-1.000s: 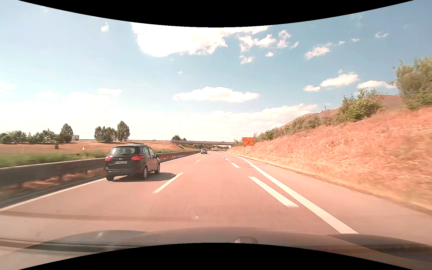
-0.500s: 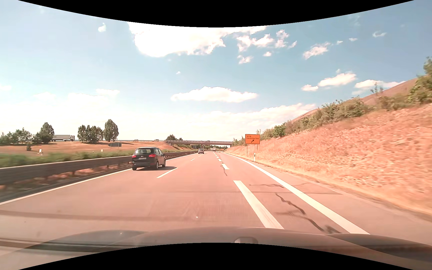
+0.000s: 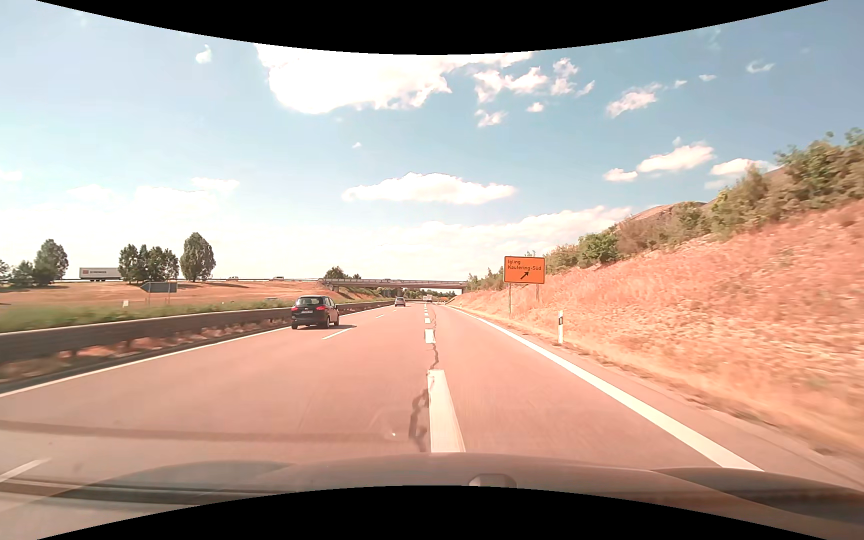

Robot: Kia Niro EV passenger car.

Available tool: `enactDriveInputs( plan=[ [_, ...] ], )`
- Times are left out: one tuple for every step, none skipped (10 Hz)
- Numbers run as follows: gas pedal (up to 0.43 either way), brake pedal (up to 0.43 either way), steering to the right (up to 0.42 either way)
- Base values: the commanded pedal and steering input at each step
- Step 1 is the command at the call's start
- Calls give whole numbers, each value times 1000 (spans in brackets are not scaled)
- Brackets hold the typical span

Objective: Follow the waypoints while adhering to traffic rules and regulations

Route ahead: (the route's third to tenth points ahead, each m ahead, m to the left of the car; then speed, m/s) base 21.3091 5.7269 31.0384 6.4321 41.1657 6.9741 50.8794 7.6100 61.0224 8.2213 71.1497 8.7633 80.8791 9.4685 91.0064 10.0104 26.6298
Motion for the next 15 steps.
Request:
enactDriveInputs(
  plan=[
    [87, 0, -6],
    [87, 0, -6],
    [59, 0, -7],
    [28, 0, -8],
    [0, 0, -9],
    [0, 0, -9],
    [0, 0, -10],
    [0, 0, -10],
    [0, 0, -10],
    [0, 0, -10],
    [0, 0, -10],
    [0, 0, -10],
    [0, 0, -10],
    [0, 0, -10],
    [0, 0, -10]
  ],
)
